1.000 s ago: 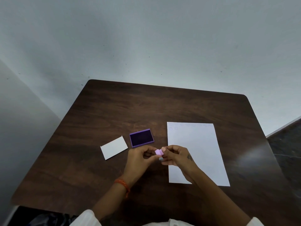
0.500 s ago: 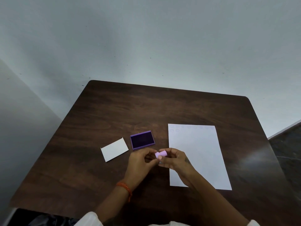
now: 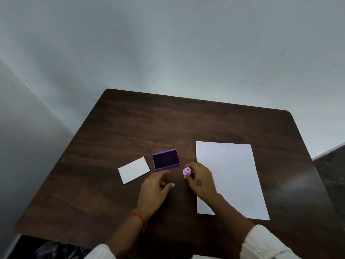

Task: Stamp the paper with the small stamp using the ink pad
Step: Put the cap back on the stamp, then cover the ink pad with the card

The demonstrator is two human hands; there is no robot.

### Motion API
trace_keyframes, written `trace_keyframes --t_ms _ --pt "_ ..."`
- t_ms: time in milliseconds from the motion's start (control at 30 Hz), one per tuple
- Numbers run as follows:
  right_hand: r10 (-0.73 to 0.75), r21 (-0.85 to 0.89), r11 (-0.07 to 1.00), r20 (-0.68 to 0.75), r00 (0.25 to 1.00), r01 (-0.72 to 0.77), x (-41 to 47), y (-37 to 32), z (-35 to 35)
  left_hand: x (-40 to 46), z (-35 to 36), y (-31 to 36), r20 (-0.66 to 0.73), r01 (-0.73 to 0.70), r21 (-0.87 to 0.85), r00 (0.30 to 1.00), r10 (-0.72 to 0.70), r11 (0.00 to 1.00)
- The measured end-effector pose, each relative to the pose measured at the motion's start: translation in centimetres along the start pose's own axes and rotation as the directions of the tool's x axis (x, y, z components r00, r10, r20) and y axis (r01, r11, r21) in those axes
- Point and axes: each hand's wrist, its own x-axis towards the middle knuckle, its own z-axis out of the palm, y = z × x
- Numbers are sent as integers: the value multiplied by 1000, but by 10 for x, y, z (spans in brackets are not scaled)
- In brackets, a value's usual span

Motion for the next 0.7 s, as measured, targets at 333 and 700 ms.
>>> trace_keyframes --t_ms 333,700 --pt "-93 -78 993 -99 991 86 2 -4 -3 -2 -12 -14 -75 42 -30 996 -44 999" --pt "-439 -175 866 183 880 469 29 -63 41 2 -54 -59 -289 212 32 937 -195 977"
